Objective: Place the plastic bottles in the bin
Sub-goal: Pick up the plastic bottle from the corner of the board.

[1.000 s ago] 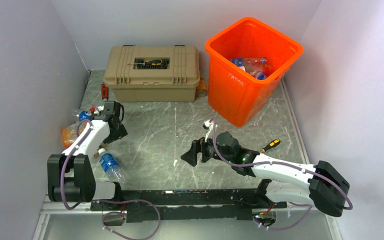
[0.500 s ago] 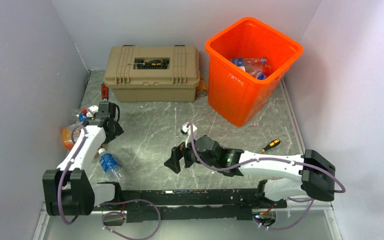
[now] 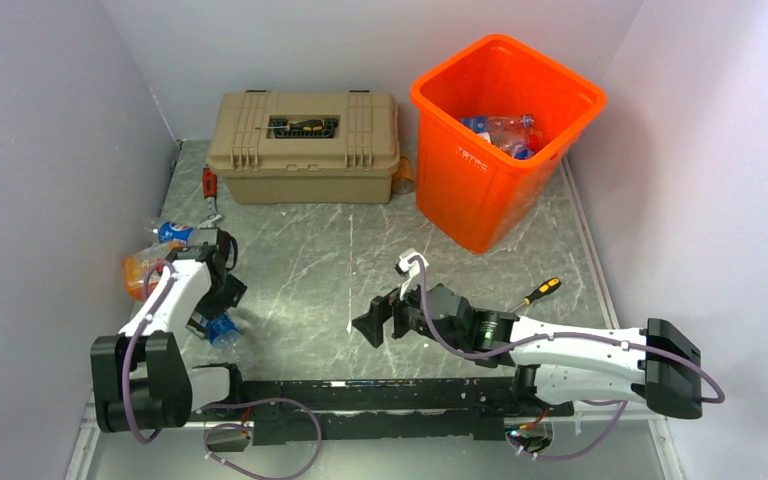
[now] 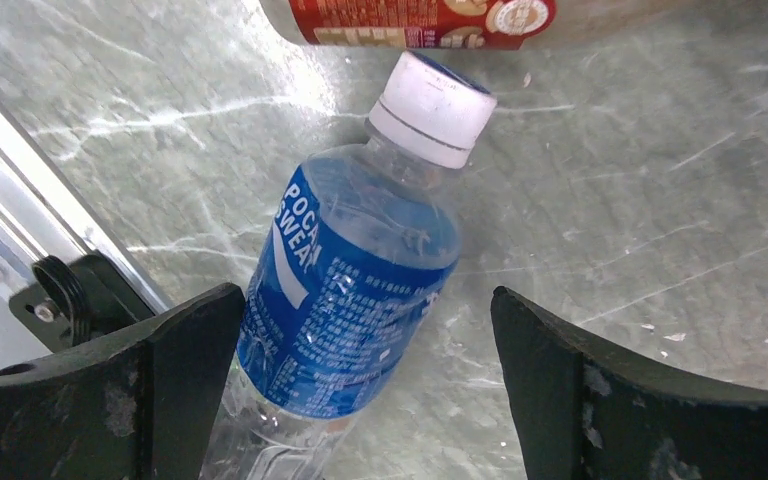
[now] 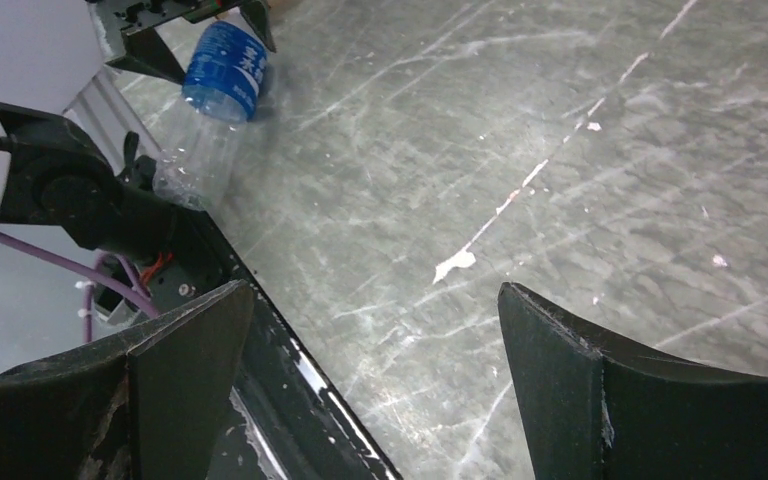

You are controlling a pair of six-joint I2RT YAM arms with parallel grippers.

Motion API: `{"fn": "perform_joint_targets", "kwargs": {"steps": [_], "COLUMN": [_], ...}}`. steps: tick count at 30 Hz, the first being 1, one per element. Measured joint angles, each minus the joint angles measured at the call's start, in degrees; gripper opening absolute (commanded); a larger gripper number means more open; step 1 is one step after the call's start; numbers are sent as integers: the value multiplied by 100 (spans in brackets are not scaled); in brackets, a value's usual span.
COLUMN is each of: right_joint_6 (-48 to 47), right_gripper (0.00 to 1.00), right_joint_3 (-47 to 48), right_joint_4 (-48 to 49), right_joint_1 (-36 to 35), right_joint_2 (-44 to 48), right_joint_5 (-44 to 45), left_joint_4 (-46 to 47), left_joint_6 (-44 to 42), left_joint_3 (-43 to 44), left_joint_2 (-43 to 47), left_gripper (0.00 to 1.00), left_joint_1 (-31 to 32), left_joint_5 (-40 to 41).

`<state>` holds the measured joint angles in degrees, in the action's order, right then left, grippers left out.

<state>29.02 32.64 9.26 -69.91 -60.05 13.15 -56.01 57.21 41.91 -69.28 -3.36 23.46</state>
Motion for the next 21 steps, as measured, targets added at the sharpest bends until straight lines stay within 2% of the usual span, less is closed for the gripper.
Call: {"fn": "perform_joint_targets", "kwargs": {"steps": [7,15,21], "right_joint_6": [-4,-59,-142], "right_gripper": [99,98,98], "right_joint_3": [-507,-706,-710], "right_joint_4": [105,111,20], "right_joint_1": [0,0,2], "right_joint_2": [256,887,1266], "right_joint_5": [175,409,509], "left_joint_4": [216,570,691], "left_joint_6": [131,-55,-474], "left_joint_3": [-289,-437,-428], "left_joint_2": [-487,-227,525], "left_gripper": [94,83,63], "left_joint_1": [2,87,437], "left_joint_5": [-450,-743,-922]}}
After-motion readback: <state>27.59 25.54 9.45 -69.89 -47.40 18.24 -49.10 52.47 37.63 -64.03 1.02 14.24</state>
